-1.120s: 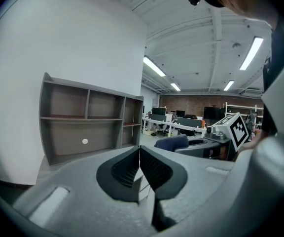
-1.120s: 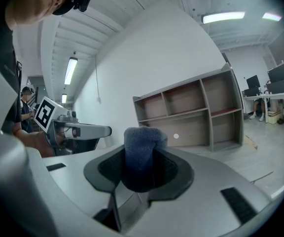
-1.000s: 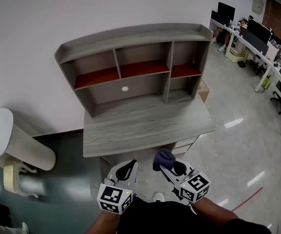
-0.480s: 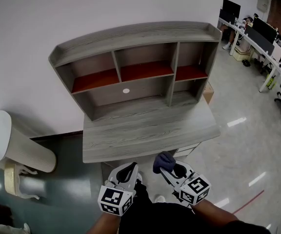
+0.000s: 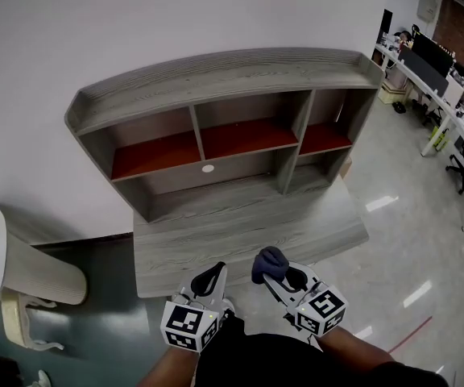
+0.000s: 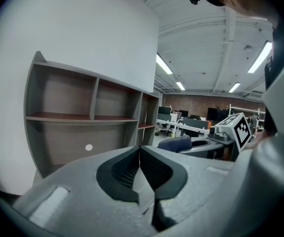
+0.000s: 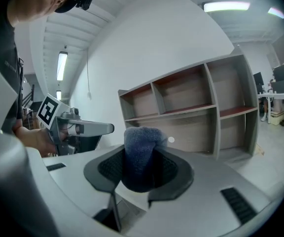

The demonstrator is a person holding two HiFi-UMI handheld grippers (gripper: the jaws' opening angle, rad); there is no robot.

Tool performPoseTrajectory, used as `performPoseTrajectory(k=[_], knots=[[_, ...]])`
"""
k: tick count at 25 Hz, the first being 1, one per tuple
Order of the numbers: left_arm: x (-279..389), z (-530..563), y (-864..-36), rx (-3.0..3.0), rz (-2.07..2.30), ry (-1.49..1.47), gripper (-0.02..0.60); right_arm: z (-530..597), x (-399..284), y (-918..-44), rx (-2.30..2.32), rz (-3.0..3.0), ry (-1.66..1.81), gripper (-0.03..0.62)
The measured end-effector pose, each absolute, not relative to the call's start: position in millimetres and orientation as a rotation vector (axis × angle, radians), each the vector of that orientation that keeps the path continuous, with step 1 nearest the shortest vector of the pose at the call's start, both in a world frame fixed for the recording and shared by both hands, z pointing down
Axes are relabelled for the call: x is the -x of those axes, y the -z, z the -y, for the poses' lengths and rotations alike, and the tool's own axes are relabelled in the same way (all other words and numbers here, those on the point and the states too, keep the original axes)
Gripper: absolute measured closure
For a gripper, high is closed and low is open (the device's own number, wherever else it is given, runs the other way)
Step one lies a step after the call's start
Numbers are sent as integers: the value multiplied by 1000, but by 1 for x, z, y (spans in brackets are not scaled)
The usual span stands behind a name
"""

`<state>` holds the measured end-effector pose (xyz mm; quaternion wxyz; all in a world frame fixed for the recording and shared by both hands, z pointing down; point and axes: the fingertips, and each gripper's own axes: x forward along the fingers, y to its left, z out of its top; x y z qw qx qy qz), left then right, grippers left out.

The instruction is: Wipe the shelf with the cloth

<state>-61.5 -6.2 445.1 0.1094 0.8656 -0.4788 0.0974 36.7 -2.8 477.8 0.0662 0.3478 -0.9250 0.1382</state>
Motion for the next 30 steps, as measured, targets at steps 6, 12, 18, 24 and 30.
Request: performPoseTrajectory(k=[6,12,18,24,30], knots=[[94,58,-441,-2572,1365,-261,571,57,-1,-469,-1087,2766,-386,456],[126,100,-442,-2595,1323,-260,571,102,28,-466,-1146,2741,-363,456],[144,136,-443,-2629,1280,-250,571,132,48,-464,-1196,2717,-355,456],[150,156,-446,-2618,1283,-230,572,155,46,-461,-1224,2704,-339,456],[145,168,-446,-2586,1340,-230,571,174,39,-458,-1175,2722,-303,456]])
